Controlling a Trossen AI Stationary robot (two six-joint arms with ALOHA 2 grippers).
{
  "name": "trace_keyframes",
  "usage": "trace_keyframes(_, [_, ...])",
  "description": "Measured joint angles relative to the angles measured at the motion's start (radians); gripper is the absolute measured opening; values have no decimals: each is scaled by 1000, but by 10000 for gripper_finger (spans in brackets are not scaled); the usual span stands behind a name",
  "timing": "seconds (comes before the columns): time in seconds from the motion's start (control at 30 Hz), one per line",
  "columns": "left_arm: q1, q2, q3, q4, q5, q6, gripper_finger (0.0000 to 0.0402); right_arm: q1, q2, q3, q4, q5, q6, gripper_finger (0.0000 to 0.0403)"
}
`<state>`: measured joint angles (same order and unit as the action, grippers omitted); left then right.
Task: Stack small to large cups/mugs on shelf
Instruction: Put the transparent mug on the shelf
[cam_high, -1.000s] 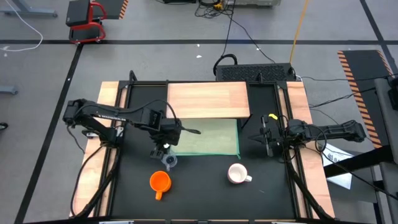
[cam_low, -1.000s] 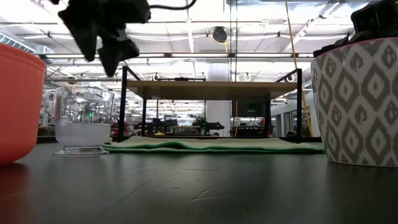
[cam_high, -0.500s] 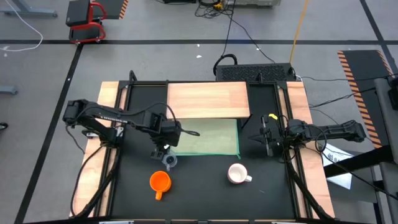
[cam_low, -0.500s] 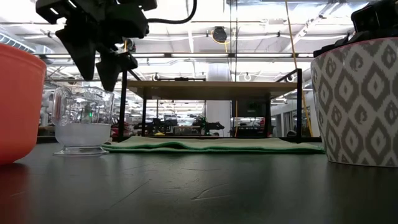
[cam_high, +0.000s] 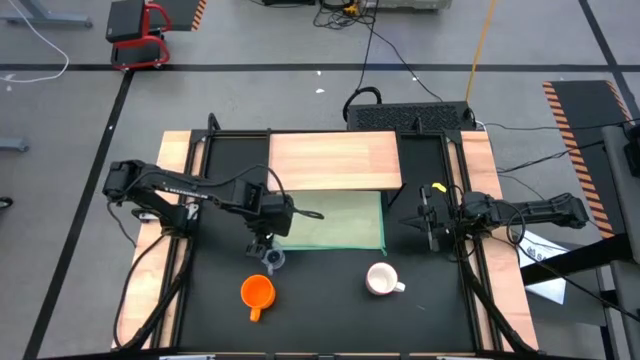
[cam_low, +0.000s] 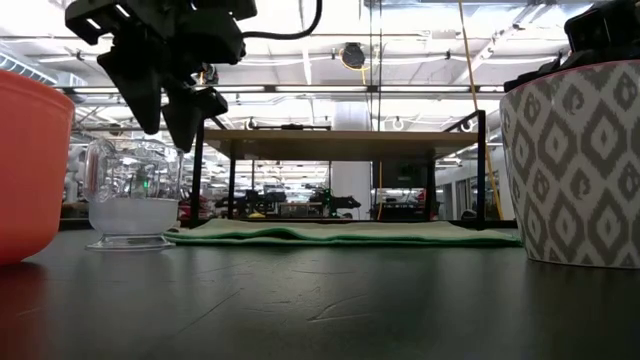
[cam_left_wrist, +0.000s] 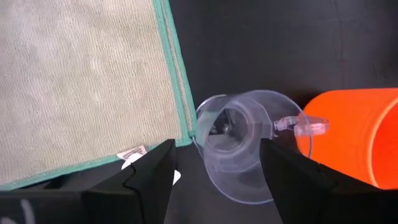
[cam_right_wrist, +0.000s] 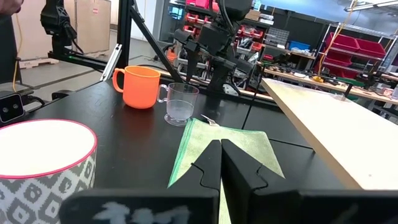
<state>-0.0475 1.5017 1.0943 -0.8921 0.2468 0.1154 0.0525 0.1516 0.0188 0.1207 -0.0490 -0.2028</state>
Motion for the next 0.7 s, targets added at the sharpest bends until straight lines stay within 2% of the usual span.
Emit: trace_keyframes(0.7, [2, 105, 0, 2, -14, 75, 234, 0, 11, 0, -10, 0, 0, 0])
